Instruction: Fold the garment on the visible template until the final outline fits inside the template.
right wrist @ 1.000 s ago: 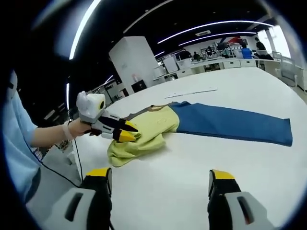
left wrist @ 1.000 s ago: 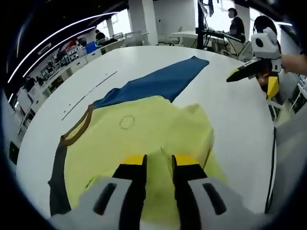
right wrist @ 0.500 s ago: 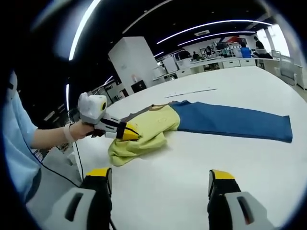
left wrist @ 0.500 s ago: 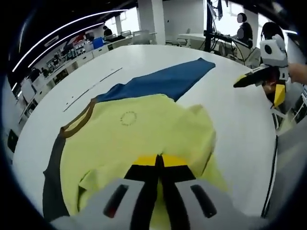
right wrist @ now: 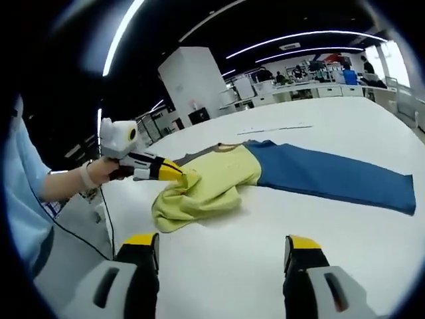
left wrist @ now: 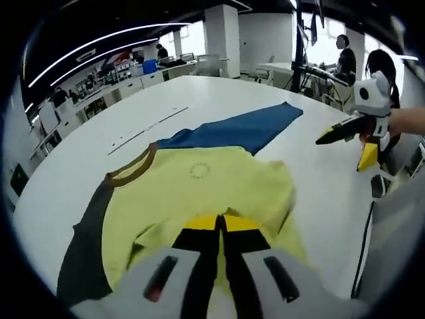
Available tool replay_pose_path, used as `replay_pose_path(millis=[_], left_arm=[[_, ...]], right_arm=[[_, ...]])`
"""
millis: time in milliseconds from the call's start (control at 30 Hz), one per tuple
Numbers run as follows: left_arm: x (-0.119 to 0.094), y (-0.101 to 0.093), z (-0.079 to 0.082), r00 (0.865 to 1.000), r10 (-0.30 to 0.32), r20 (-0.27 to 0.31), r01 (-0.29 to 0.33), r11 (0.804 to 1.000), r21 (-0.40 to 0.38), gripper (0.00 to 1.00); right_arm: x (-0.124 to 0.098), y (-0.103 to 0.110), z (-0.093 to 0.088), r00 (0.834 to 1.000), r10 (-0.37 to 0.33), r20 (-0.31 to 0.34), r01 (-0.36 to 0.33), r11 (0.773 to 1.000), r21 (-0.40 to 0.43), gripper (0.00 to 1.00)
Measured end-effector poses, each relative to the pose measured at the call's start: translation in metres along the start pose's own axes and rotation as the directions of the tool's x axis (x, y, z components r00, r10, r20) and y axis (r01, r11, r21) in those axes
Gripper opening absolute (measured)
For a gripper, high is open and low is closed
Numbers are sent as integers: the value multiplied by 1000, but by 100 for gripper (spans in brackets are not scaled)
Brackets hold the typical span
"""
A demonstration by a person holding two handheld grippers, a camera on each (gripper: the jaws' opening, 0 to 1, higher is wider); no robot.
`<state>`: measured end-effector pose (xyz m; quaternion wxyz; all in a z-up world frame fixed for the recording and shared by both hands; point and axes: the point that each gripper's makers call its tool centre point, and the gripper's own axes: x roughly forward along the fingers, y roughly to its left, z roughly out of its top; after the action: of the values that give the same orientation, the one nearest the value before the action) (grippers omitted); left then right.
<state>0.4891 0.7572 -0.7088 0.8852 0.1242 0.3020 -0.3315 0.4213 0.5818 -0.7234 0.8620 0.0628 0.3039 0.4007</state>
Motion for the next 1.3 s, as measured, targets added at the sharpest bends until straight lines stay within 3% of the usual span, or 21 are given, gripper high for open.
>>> replay_pose_path(millis=[167, 300, 433, 500, 733, 1033, 1100, 1200, 1233, 1300], left_arm=[[-28, 13, -7, 999, 42, 24, -41, 997, -64, 0], [-49, 24, -20, 996, 84, 44, -76, 986, -146, 0], [-64, 33, -34, 993, 116, 32, -110, 983, -150, 0], [-72, 37, -39, 991, 129, 35, -120, 973, -199, 0], [-96, 47, -61, 982, 189, 26, -177, 952, -251, 0], [-117, 46, -77, 973, 226, 42, -198, 917, -345, 0], [-117, 46, -79, 974, 220, 46, -188, 910, -370, 0], [-117, 48, -80, 972, 229, 44, -198, 911, -363, 0], [-118, 48, -80, 973, 228, 44, -197, 909, -367, 0], [-121, 50, -78, 970, 236, 52, -202, 908, -368, 0]], right_arm=[[24, 9, 3, 999, 30, -25, -31, 999, -12, 61], [37, 17, 2, 998, 49, -42, -50, 998, -24, 59], [47, 23, -2, 996, 62, -71, -65, 997, -34, 52], [51, 24, -4, 995, 60, -80, -62, 998, -33, 50], [71, 19, -9, 994, 50, -97, -50, 999, 2, 40], [83, 20, 7, 999, 39, -22, -35, 984, 174, 25], [85, 11, 8, 1000, -14, -11, 16, 966, 258, 19], [89, 6, 6, 1000, -27, -9, 29, 939, 342, 0], [89, 5, 6, 999, -40, -19, 44, 927, 373, 0], [89, 14, 18, 1000, -11, 21, 2, 915, 403, 0]])
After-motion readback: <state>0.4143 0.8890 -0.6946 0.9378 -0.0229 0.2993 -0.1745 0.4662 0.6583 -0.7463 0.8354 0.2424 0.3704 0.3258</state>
